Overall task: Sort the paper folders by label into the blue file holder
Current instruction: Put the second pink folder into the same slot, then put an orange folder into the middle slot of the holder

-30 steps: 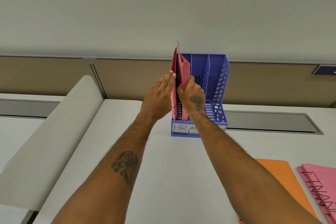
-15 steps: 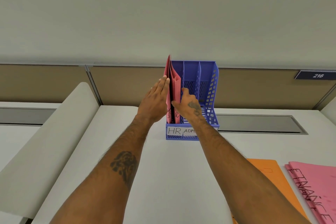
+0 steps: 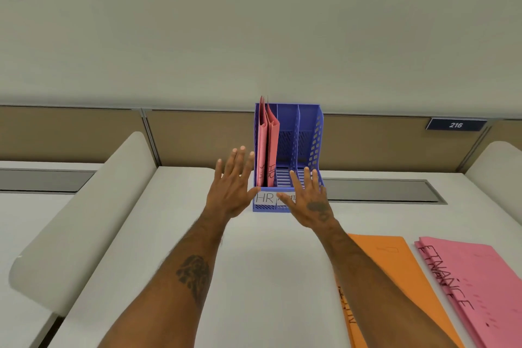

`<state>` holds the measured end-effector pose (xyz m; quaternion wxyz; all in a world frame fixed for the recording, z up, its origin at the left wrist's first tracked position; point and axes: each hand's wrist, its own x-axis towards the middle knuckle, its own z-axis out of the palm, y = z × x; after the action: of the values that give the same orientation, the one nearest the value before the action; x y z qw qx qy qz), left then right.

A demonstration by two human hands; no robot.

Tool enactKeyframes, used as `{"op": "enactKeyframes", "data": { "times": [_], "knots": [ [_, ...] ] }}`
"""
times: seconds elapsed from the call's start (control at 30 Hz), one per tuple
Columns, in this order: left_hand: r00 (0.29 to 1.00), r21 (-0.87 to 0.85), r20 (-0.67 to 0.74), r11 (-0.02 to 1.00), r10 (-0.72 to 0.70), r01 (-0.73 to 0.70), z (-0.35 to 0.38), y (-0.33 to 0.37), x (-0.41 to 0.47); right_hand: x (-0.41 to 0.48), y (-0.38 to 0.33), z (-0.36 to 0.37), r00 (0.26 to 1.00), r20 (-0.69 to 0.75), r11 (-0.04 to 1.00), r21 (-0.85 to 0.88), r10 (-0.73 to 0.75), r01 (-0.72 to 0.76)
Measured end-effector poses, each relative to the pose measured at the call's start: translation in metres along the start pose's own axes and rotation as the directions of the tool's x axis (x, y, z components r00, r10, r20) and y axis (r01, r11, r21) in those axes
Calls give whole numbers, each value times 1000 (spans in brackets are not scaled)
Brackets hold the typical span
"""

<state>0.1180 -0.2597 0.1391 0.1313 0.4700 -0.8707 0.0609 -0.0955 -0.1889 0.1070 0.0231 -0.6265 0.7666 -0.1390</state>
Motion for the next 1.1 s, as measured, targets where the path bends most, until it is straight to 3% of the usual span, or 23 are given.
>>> {"op": "enactKeyframes", "data": {
  "times": [0.27, 0.67, 1.1],
  "knots": [
    [995, -42, 95, 999, -7, 11, 13, 21, -55, -65, 16, 11, 999, 0, 993, -106, -46, 45],
    [996, -74, 88, 997, 32, -26, 34, 73, -85, -113, 58, 3, 1000, 18, 986, -165, 2, 1],
    [981, -116, 189, 991, -40, 63, 84, 211, -105, -160, 178, 2, 990, 138, 995, -99, -10, 24]
  ]
}}
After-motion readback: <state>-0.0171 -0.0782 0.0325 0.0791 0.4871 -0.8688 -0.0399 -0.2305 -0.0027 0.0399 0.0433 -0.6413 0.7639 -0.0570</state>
